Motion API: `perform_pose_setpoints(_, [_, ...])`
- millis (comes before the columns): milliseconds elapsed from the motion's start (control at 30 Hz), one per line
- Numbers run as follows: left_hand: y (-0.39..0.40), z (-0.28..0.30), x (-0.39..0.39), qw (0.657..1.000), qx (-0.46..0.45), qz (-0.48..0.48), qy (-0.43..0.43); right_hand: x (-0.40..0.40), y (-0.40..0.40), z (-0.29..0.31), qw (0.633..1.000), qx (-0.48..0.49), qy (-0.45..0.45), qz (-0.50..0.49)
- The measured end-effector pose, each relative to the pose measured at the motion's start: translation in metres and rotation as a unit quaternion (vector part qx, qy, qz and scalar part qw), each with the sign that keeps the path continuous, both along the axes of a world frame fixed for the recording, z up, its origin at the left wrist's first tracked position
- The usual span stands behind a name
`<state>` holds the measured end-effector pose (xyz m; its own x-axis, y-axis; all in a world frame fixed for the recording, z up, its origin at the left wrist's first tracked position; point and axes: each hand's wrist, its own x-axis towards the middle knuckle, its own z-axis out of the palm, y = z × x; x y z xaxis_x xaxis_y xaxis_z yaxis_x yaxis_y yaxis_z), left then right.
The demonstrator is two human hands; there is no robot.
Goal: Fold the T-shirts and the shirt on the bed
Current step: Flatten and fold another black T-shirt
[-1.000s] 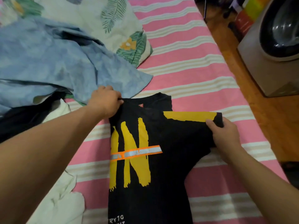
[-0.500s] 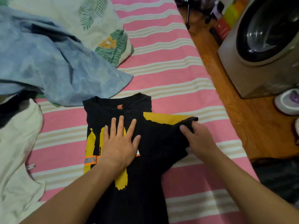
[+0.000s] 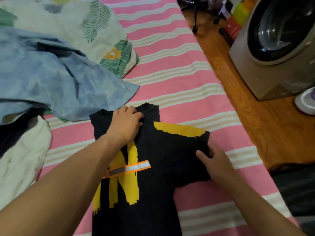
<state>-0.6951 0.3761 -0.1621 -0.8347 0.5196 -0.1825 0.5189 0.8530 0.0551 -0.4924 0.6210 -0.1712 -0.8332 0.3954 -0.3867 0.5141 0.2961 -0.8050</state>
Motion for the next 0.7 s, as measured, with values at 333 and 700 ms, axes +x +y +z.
perform_pose_setpoints(333, [0.034,0.001,0.026,0.977,0.147,0.109,-0.109,0.005,-0.011,0.000,0.988,0.083,0.040,-0.120])
perform_pose_setpoints(700, [-0.061,-0.040,0.073,0.985,0.017,0.167,-0.044,0.014,-0.021,0.024,1.000,-0.009,0.017,-0.022])
